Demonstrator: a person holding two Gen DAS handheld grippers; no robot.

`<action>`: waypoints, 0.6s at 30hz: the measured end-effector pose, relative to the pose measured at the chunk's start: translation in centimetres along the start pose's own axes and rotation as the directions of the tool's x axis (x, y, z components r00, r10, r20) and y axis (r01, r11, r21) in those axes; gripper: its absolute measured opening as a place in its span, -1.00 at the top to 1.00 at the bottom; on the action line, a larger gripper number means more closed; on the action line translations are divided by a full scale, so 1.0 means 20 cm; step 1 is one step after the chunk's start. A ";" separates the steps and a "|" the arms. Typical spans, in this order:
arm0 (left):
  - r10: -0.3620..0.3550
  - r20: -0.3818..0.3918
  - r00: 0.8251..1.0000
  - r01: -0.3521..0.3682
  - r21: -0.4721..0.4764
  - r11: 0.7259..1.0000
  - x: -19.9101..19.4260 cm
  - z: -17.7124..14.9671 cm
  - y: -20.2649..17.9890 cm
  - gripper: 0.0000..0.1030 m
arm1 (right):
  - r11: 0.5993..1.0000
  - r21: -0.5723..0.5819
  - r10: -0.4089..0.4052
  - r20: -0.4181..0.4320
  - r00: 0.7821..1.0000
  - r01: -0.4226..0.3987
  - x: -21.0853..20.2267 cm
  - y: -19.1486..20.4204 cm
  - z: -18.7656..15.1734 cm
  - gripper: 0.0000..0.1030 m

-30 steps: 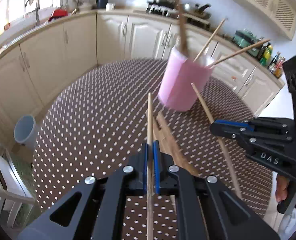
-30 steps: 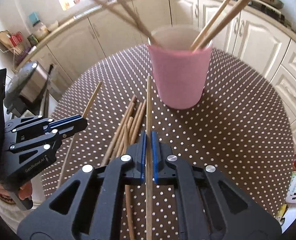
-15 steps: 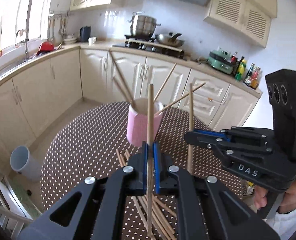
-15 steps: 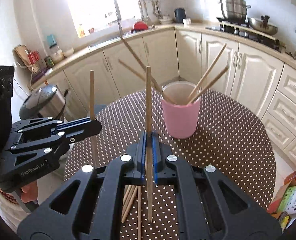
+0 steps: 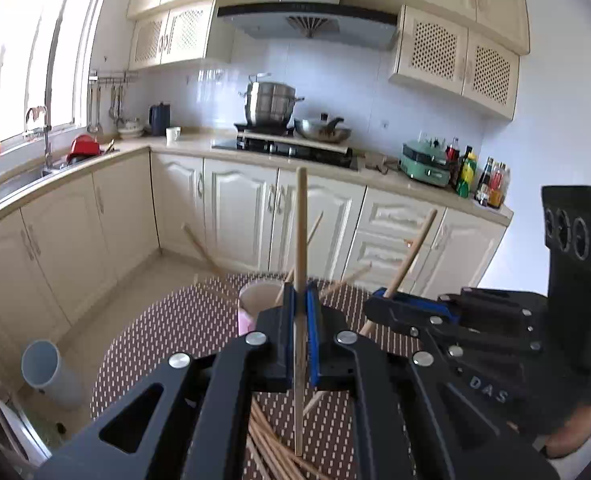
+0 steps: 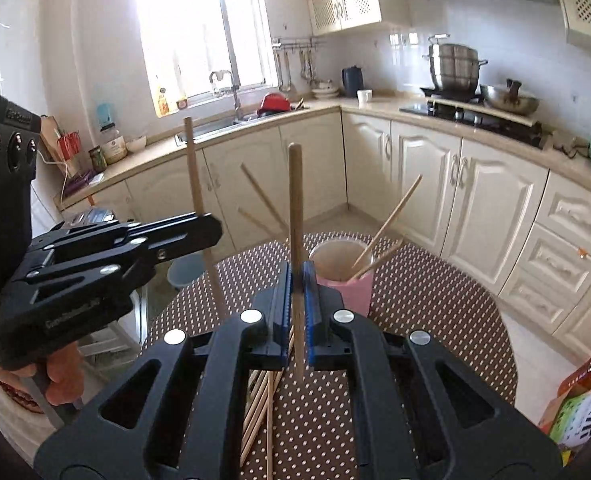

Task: Organize utensils
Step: 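Raise both held chopsticks upright and carry them over the pink cup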

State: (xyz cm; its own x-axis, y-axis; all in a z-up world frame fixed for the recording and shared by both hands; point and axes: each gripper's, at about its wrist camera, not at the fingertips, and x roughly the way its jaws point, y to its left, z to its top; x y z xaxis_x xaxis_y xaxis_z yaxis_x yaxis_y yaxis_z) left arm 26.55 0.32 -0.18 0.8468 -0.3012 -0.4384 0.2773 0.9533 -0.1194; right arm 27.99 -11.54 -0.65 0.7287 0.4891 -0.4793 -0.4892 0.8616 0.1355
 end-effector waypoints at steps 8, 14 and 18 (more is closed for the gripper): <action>0.030 0.099 0.995 -0.028 -0.014 0.999 0.10 0.20 -0.02 0.88 | 0.999 -0.014 -0.034 0.076 0.997 0.035 -0.03 -0.02 0.15 0.88; 0.053 0.169 0.984 -0.044 -0.058 0.997 0.17 0.33 0.02 0.88 | 0.998 -0.024 -0.057 0.133 0.989 0.060 -0.02 -0.04 0.25 0.88; 0.078 0.193 0.978 -0.063 -0.083 0.995 0.23 0.40 0.05 0.88 | 0.997 -0.016 -0.071 0.171 0.983 0.075 0.02 -0.05 0.31 0.88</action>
State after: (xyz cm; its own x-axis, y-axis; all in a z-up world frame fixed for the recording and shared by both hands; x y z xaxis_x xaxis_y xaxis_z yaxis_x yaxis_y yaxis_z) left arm 34.35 -0.19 4.71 0.9375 -0.2240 -0.2664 0.1848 0.9689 -0.1647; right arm 31.68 -11.34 4.49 0.8328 0.4430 -0.3320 -0.4413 0.8933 0.0851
